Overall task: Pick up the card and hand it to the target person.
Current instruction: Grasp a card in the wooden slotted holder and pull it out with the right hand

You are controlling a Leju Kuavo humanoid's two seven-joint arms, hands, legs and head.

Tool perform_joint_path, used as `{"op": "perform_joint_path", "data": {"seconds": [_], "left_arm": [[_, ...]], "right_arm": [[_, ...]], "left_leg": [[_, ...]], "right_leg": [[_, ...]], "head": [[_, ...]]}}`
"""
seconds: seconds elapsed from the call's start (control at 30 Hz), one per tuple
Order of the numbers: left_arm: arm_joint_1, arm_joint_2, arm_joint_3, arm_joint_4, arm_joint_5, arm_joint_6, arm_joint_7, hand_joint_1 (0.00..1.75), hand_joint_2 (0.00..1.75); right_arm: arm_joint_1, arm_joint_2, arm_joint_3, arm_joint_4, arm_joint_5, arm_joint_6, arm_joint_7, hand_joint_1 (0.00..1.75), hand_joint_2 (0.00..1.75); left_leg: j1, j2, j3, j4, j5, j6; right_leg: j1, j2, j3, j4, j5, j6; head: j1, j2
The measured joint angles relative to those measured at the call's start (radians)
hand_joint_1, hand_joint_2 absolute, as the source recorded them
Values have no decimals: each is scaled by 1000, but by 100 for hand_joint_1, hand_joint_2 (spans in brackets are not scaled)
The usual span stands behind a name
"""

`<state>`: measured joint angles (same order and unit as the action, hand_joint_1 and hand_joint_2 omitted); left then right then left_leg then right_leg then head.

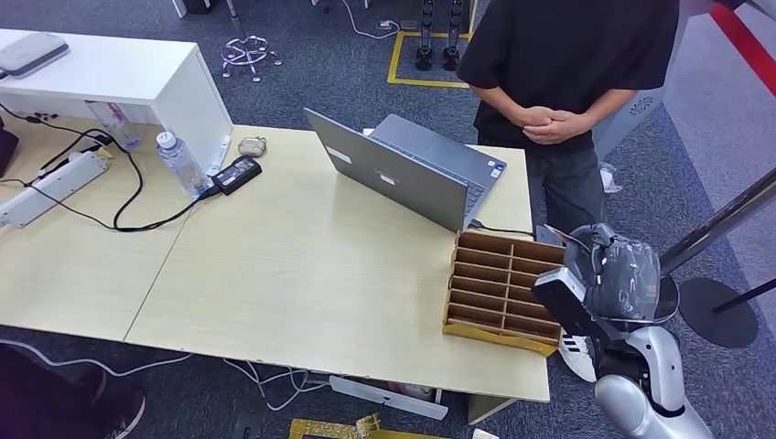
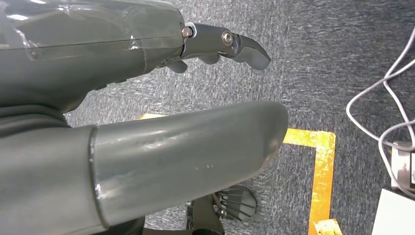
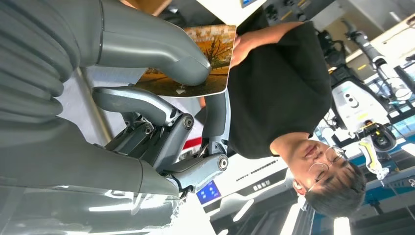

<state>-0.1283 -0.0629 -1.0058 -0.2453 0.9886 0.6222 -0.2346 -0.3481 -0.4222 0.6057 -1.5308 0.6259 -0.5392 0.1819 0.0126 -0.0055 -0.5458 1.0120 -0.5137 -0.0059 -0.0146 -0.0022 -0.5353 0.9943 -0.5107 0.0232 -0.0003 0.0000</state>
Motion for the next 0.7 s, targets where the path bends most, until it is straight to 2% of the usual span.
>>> {"op": "perform_joint_path", "data": {"seconds": [0.2, 0.57, 0.7], "left_arm": [[-3, -8, -3, 0, -21, -1, 10, 0, 0], [-11, -20, -20, 0, -57, -5, 37, 0, 0], [-13, -23, -27, 0, -64, -9, 48, 0, 0]], "right_arm": [[-77, 10, -5, 96, -101, -6, -86, 158, 175], [-208, 62, 0, 338, -93, -75, -140, 160, 175], [-233, 84, 4, 411, -36, -122, -122, 161, 175]], "left_leg": [[0, 0, 0, 0, 0, 0], [0, 0, 0, 0, 0, 0], [0, 0, 0, 0, 0, 0]], "right_leg": [[0, -1, 0, 0, 0, 0], [0, -1, 0, 0, 0, 0], [0, 0, 0, 0, 0, 0]], "head": [[0, 0], [0, 0], [0, 0]]}}
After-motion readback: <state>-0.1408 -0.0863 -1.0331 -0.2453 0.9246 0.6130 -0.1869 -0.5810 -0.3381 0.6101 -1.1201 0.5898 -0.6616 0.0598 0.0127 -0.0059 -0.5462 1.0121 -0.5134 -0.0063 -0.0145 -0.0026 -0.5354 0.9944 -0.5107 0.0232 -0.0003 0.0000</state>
